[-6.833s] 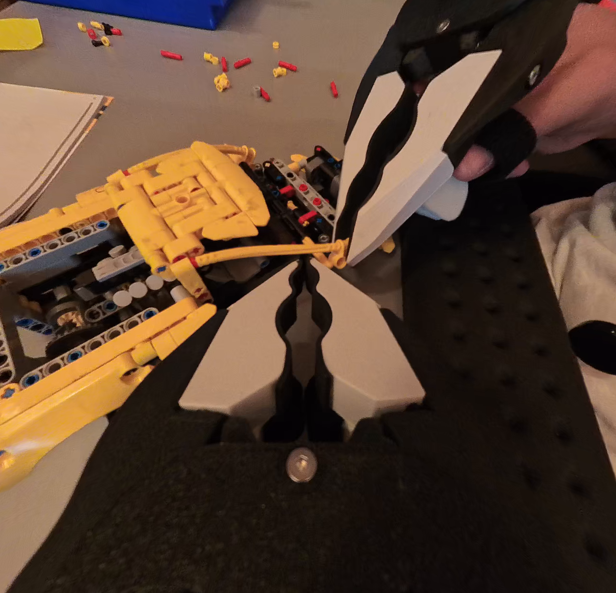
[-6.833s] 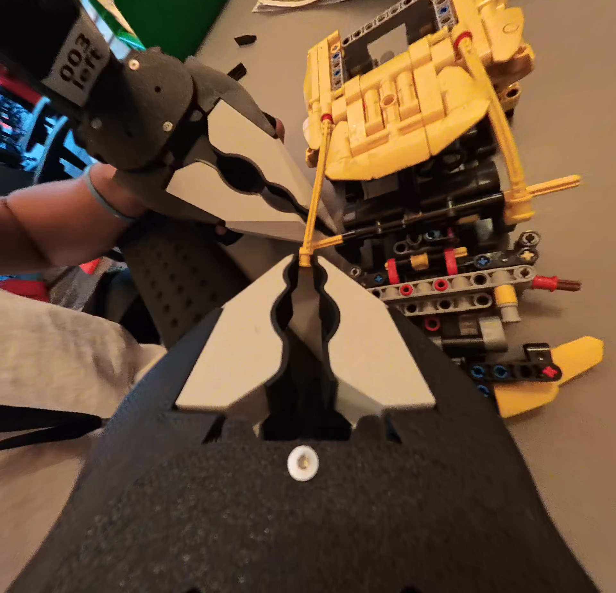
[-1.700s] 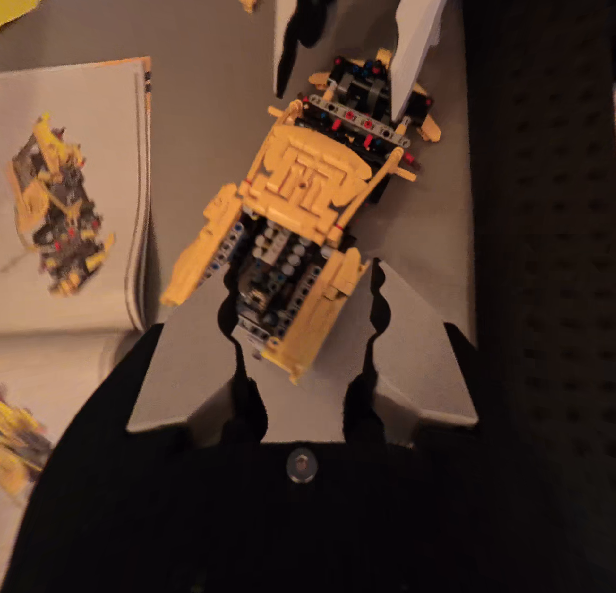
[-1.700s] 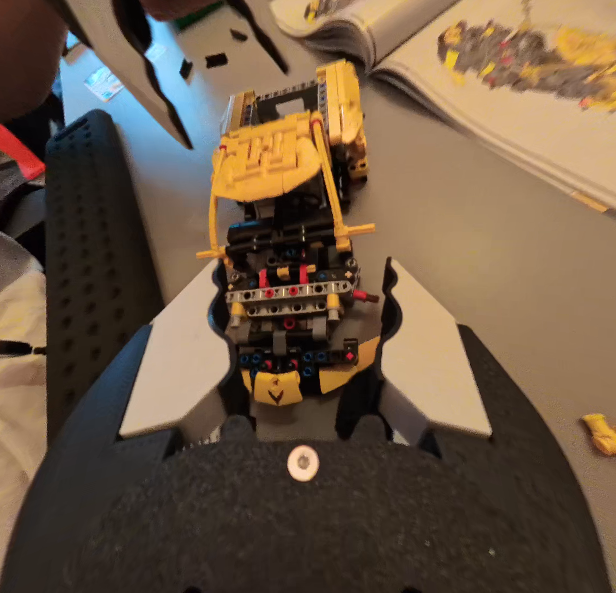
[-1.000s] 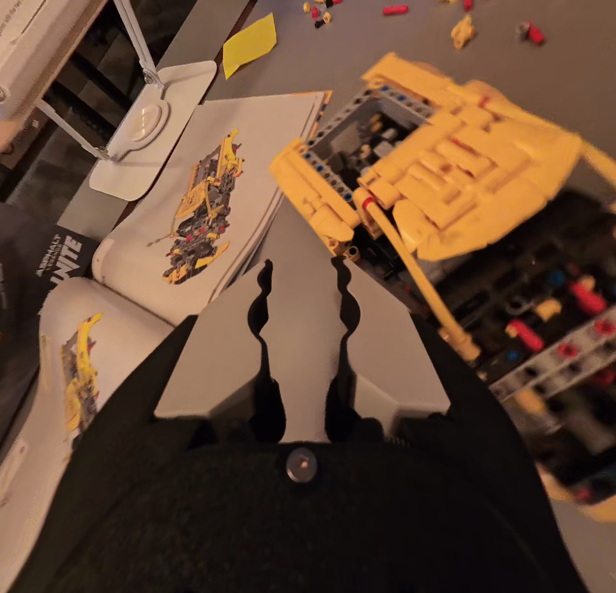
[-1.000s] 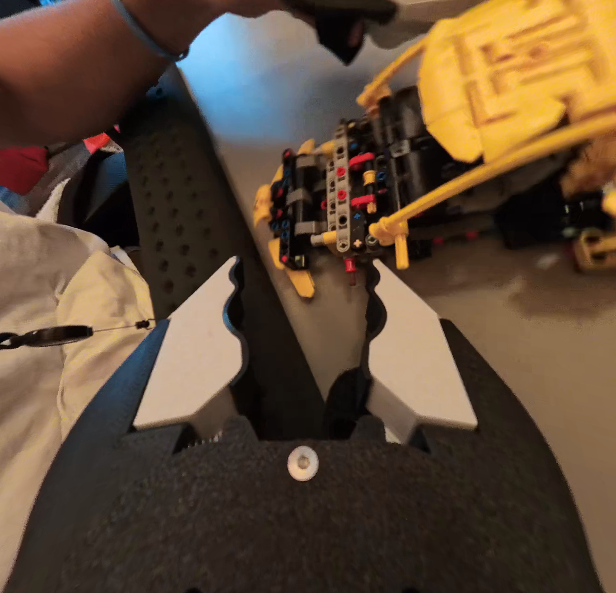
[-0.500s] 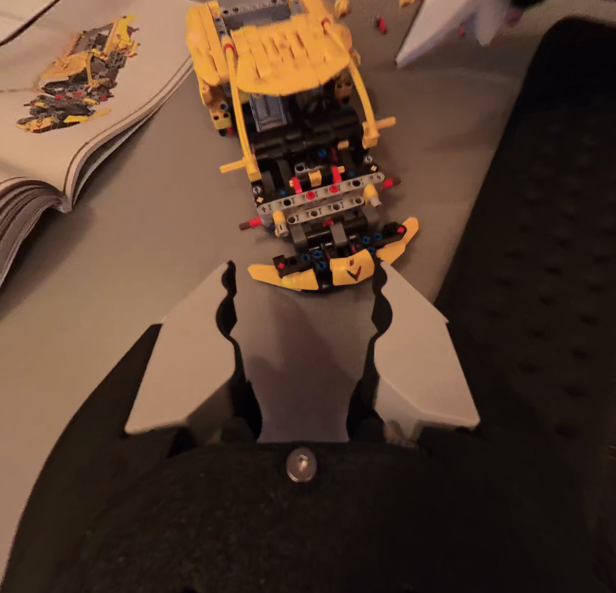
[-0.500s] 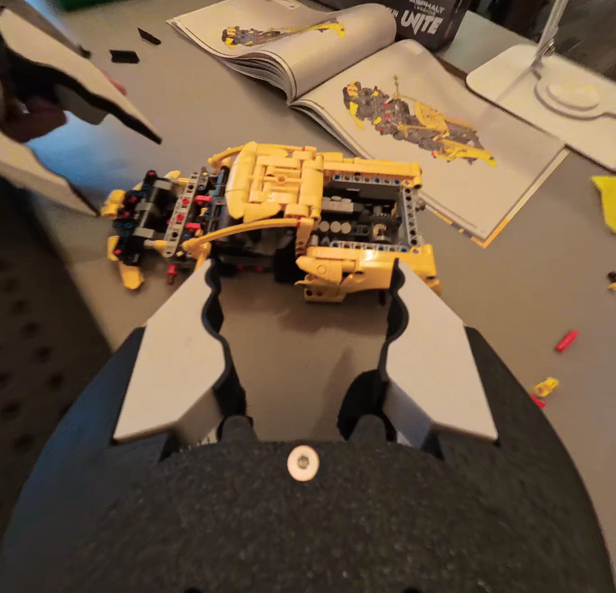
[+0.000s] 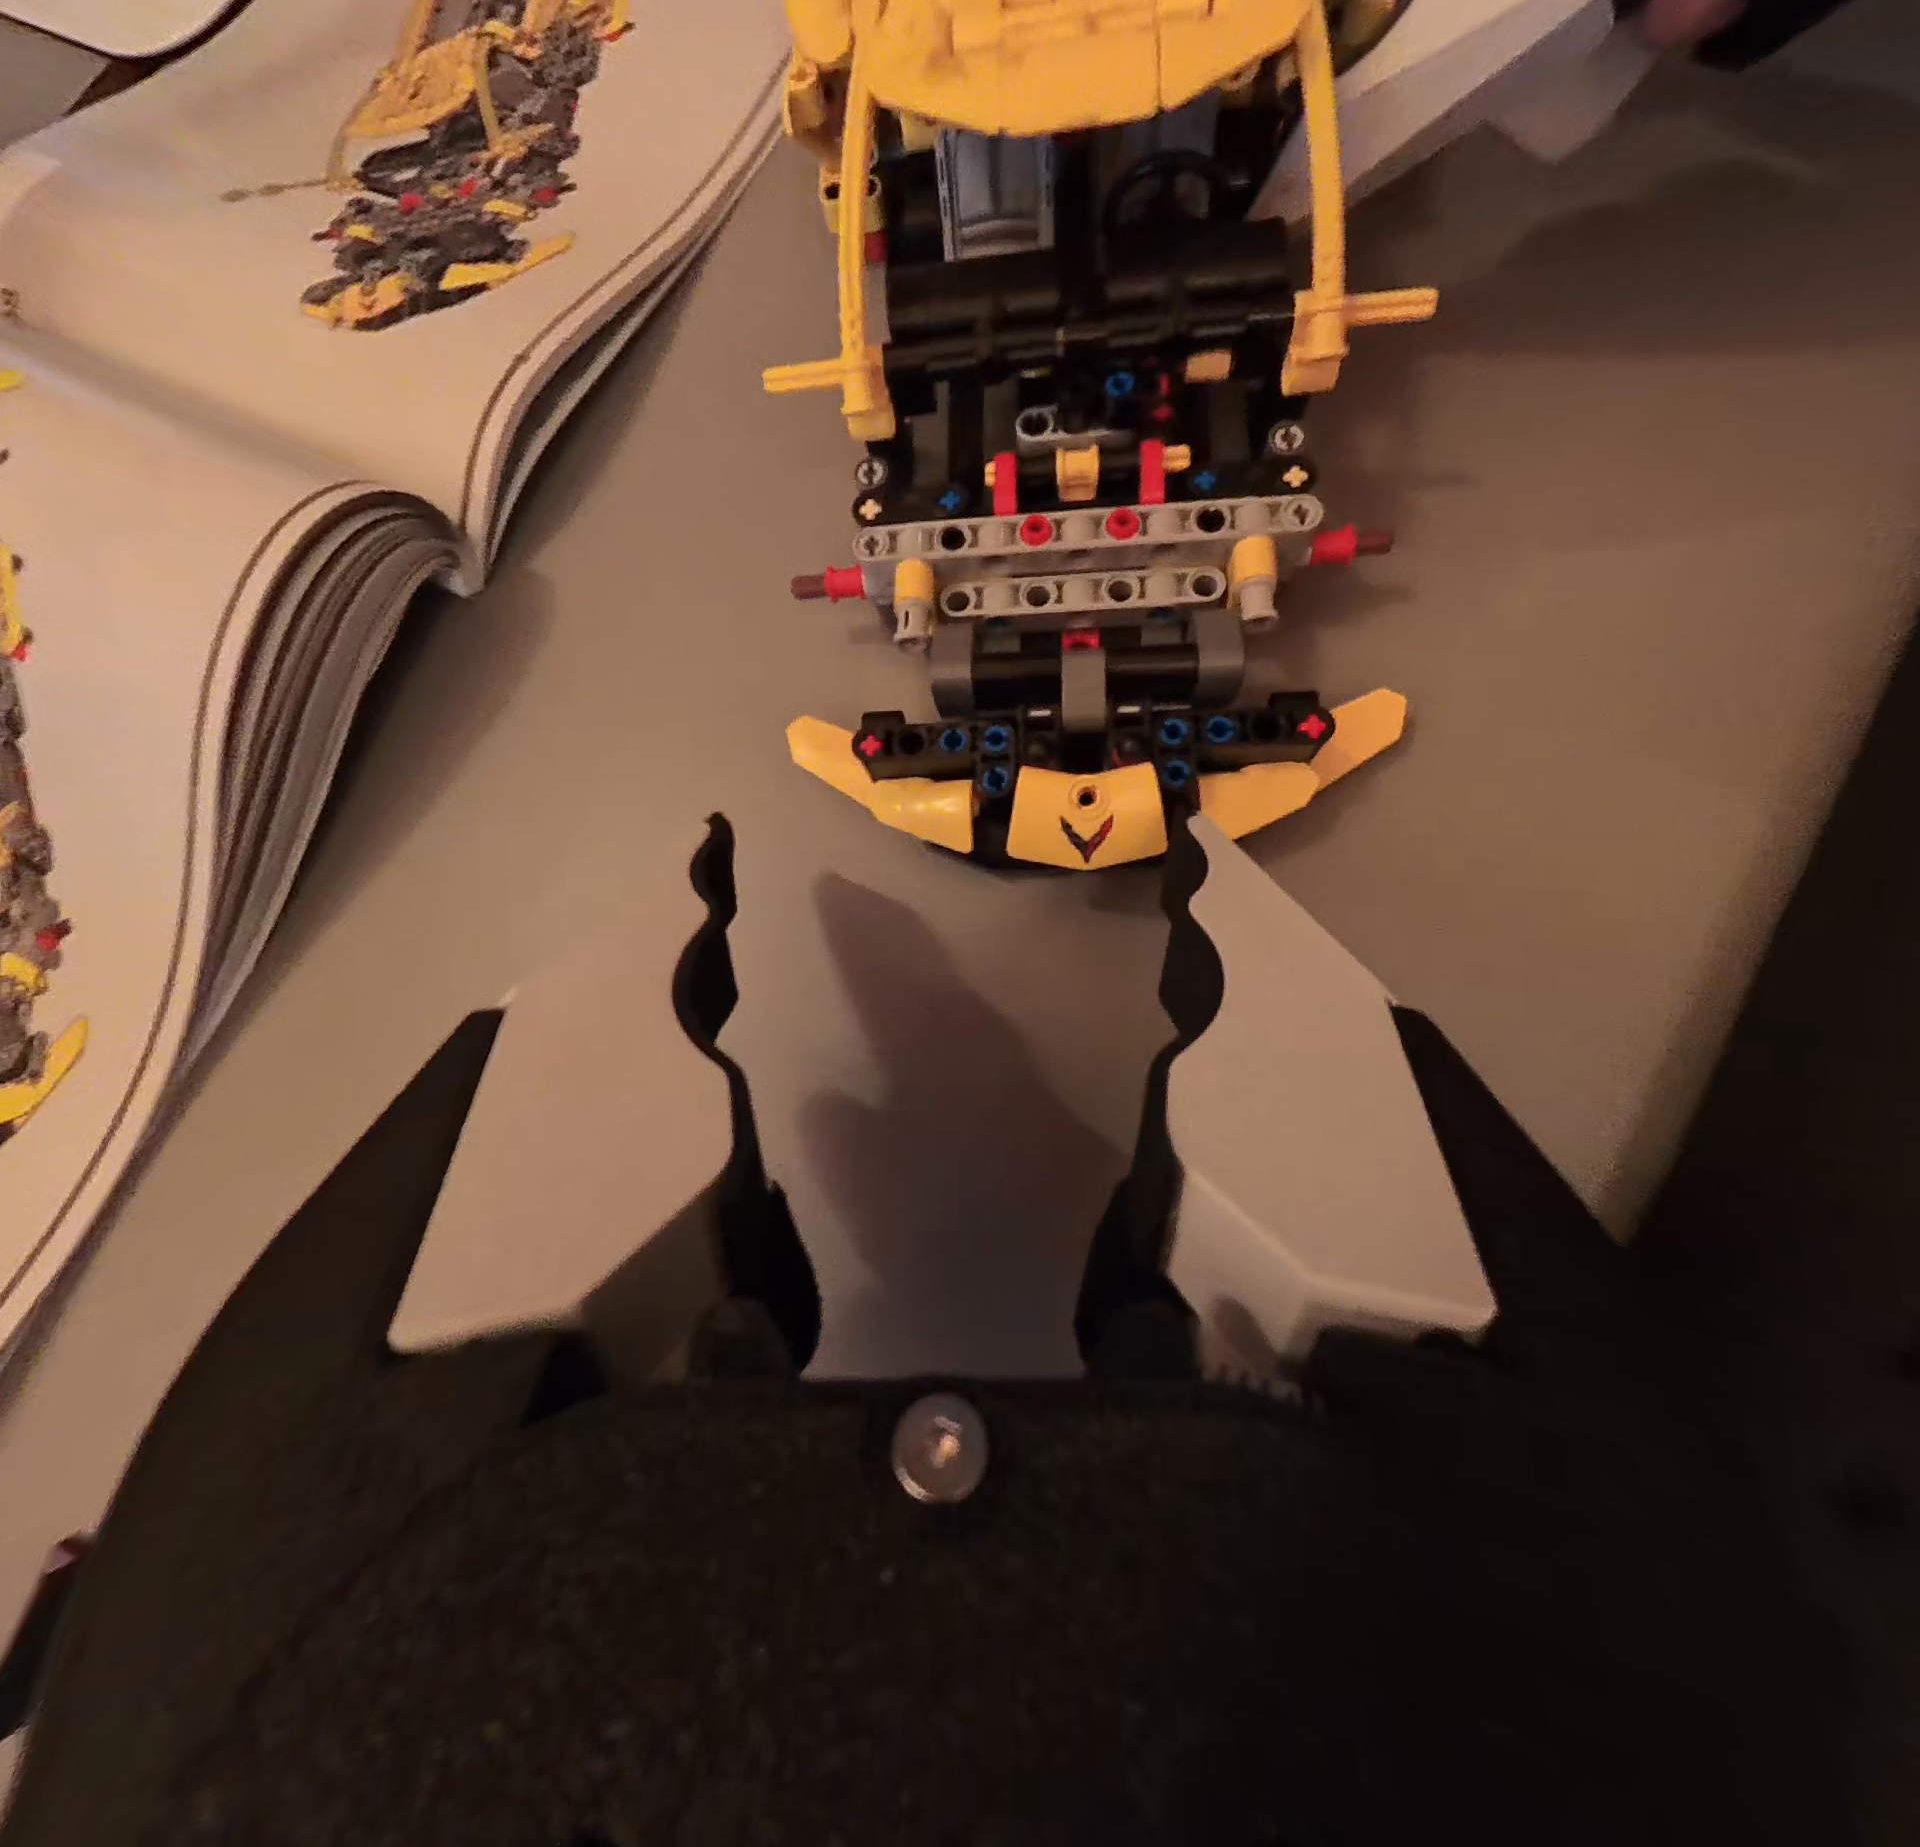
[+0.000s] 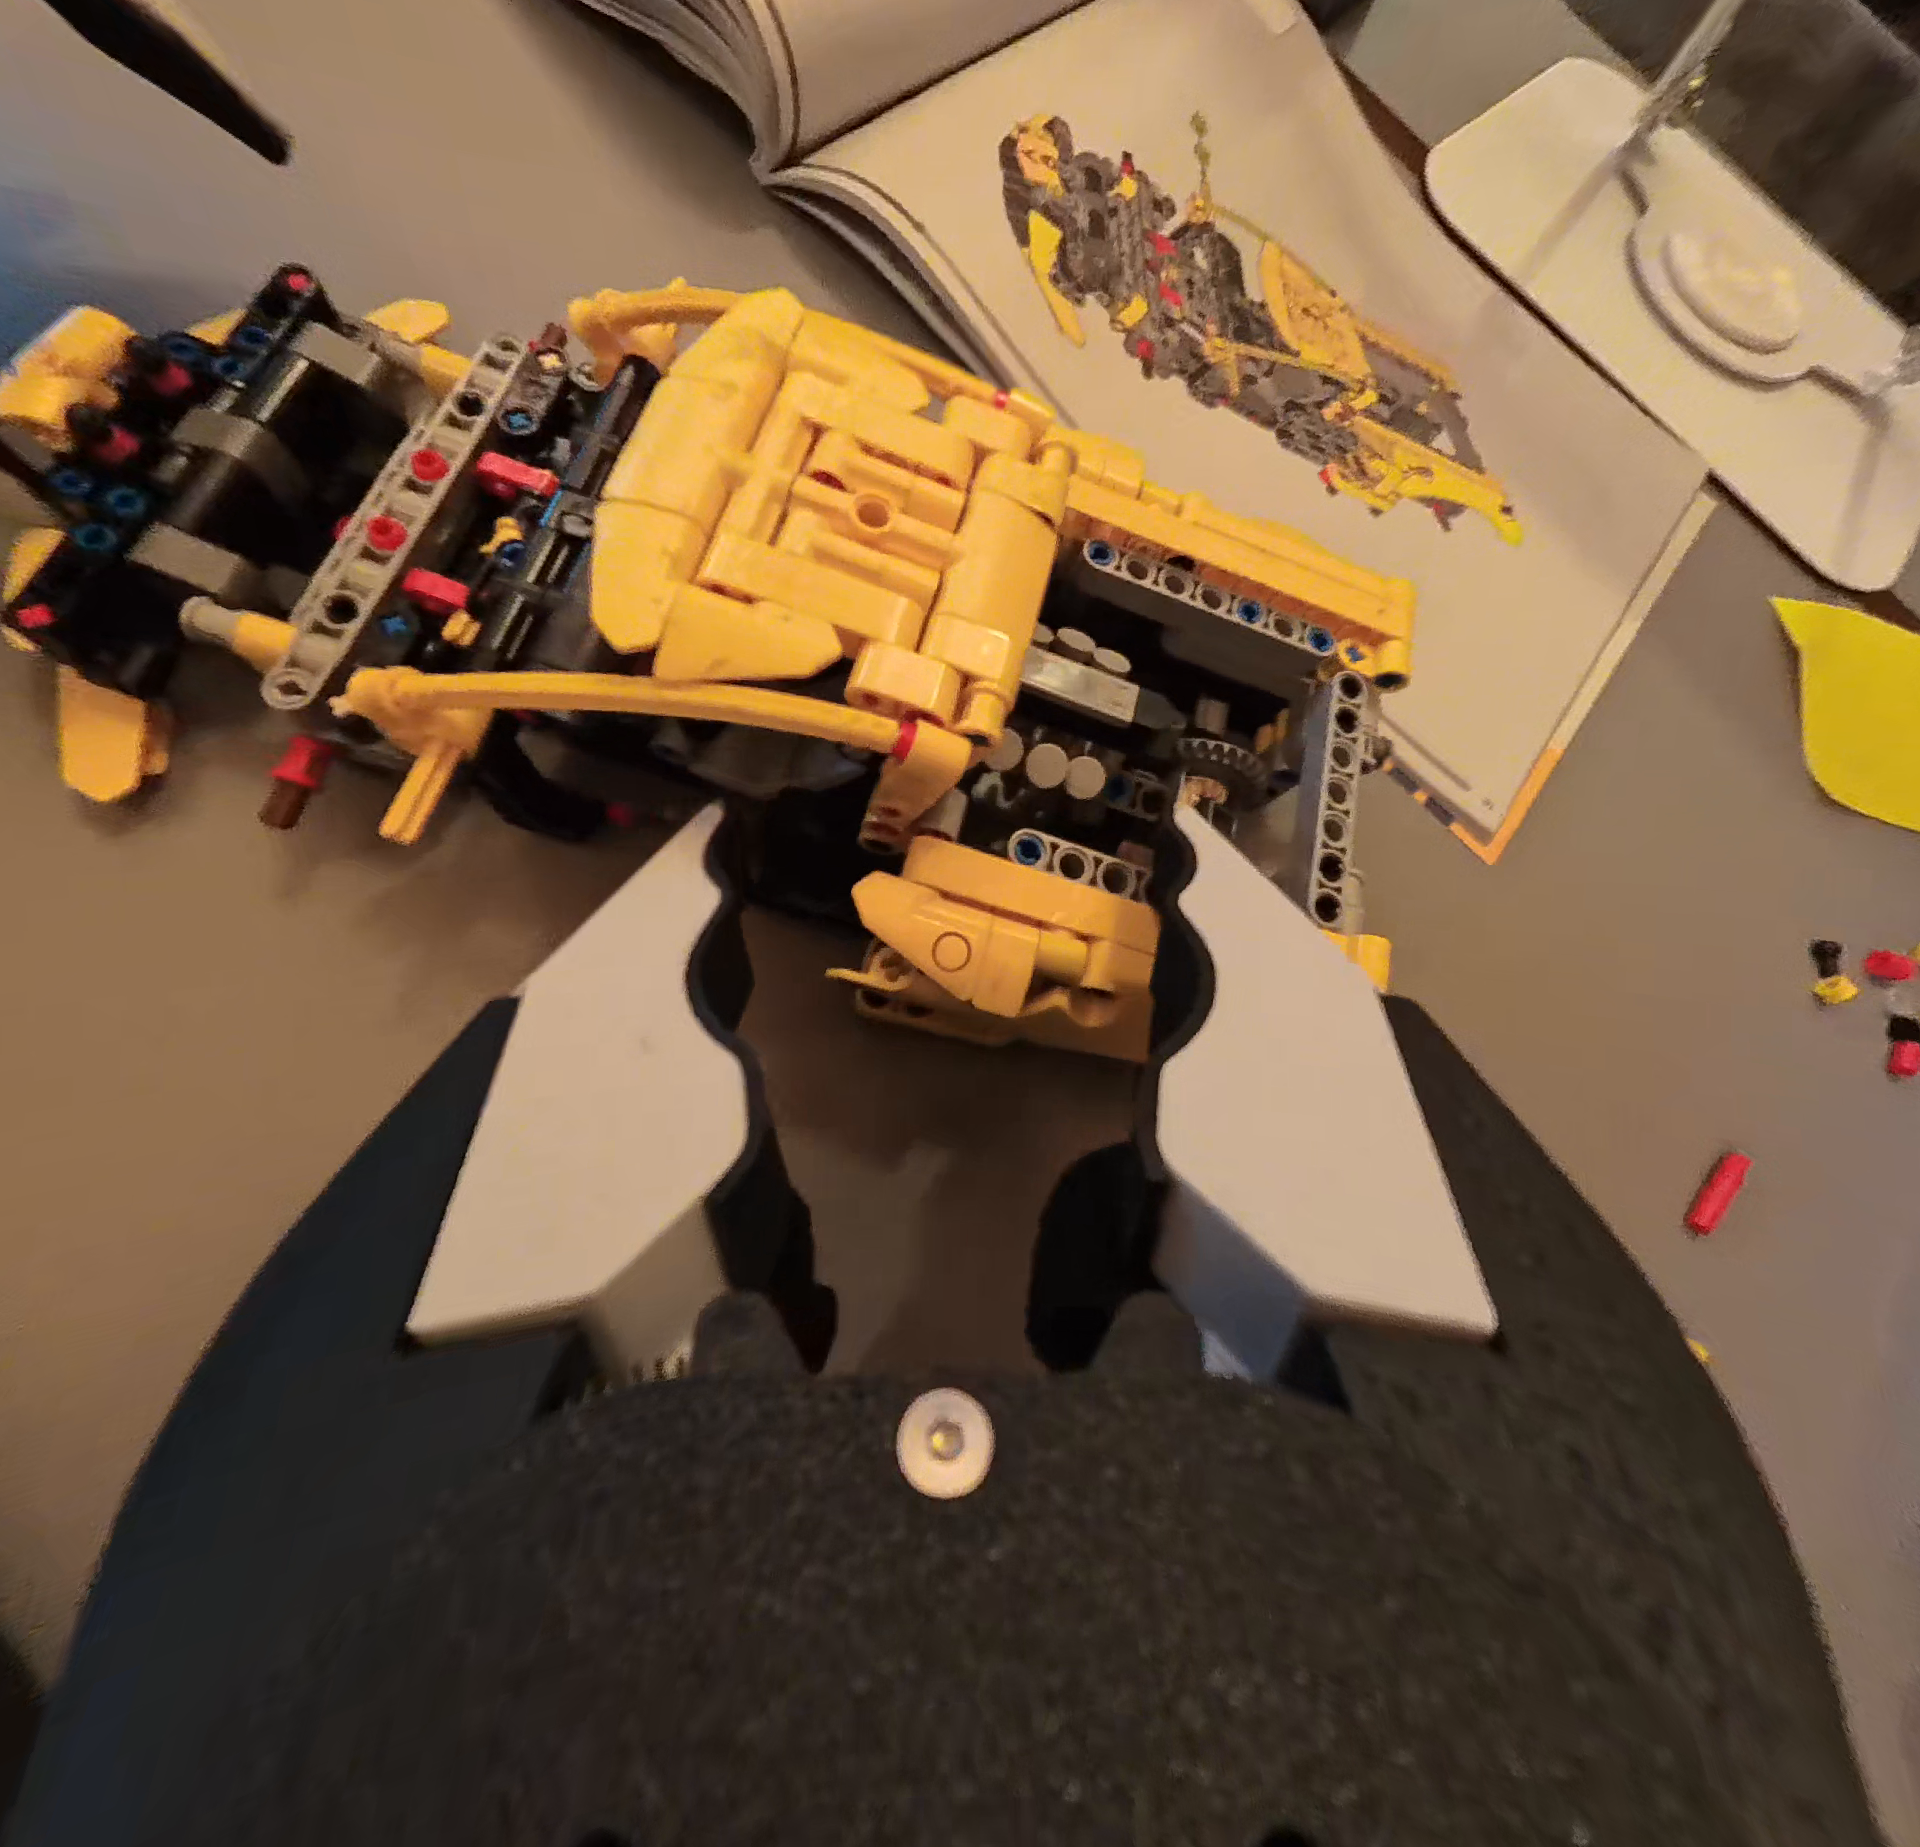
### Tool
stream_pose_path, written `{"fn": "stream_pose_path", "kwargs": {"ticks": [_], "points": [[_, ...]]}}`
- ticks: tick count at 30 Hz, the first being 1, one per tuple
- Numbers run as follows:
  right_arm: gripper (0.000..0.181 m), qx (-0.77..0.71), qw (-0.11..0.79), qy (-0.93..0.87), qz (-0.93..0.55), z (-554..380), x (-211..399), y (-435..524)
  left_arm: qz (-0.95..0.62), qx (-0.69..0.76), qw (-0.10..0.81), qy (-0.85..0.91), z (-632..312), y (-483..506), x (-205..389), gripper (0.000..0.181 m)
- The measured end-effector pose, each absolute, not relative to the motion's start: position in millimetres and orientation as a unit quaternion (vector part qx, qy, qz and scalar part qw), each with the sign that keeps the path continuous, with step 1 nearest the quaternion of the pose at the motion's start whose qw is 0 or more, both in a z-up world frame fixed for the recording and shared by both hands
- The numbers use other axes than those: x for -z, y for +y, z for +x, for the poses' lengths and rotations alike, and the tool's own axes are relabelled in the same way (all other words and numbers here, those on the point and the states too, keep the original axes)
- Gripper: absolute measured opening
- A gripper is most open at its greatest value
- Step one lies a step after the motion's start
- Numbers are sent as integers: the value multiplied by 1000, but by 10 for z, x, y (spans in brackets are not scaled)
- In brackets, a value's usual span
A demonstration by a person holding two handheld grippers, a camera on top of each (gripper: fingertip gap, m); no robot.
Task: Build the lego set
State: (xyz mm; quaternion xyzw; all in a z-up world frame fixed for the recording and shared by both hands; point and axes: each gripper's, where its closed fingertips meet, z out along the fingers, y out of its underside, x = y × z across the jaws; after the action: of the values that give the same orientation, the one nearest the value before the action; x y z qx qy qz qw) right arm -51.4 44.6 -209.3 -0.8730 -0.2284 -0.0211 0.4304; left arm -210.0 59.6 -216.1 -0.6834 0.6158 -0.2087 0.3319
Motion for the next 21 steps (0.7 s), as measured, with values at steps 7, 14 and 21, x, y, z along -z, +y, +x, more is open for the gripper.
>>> {"fn": "stream_pose_path", "kwargs": {"ticks": [7, 14, 21], "points": [[75, -63, 447, -165, -877, -700, 1949, 399, -755, 233, 383, 479, -2337, 1046, 2002, 71], [70, -177, 560, -31, -809, -267, 1612, 338, -691, 413, 531, 265, -2592, 1308, 1256, 65], [62, -192, 597, 0, -779, -139, 1441, 319, -736, 364, 503, 269, -2726, 1413, 1493, 56]]}}
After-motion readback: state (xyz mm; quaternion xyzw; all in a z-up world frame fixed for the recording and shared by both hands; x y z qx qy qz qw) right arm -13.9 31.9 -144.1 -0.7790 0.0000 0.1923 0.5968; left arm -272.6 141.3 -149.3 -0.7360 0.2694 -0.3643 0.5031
